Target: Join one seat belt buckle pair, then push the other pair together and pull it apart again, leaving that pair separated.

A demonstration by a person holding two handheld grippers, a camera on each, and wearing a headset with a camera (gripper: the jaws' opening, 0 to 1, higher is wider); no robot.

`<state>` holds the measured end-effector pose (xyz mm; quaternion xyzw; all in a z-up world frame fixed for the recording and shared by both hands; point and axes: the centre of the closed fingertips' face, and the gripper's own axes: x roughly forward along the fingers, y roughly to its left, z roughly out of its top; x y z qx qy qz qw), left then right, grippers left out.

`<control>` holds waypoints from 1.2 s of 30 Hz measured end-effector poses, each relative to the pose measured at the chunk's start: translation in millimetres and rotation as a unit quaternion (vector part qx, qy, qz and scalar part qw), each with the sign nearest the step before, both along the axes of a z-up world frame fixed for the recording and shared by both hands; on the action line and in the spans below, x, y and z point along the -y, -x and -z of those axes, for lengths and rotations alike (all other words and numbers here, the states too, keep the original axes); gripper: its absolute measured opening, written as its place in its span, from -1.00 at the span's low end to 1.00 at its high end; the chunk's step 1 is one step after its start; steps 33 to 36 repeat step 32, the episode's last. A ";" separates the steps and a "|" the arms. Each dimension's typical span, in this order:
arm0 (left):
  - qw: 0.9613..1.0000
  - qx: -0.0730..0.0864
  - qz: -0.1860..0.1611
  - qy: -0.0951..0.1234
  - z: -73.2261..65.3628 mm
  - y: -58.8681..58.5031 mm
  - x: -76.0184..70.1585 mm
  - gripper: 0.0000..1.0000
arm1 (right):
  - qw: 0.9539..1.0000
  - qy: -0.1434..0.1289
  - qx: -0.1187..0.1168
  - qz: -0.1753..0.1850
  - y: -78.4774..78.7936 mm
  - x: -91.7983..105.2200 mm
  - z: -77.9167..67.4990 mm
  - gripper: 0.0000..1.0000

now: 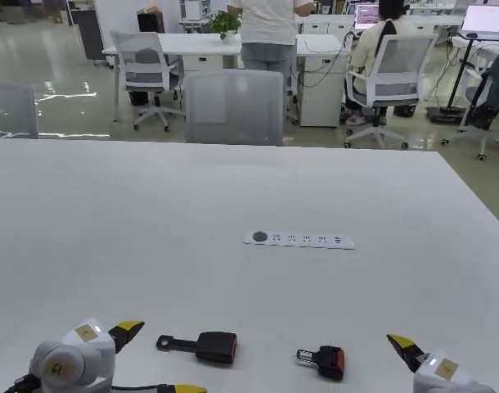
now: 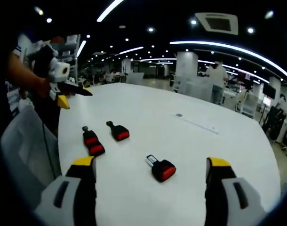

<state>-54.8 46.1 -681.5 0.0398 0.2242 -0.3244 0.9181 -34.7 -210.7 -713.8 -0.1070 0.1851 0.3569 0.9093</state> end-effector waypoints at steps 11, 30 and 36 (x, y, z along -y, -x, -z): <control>1.000 -0.006 0.002 -0.001 8.1 12.7 1.6 1.00 | 1.000 -0.002 -0.007 0.026 26.1 10.9 4.0 0.96; 1.000 0.001 0.002 0.000 8.9 14.4 -9.0 1.00 | 0.999 0.011 -0.023 0.039 39.6 20.1 11.7 0.93; 1.000 0.001 0.002 0.001 9.5 14.4 -10.7 1.00 | 0.999 0.011 -0.023 0.038 40.2 19.5 11.8 0.93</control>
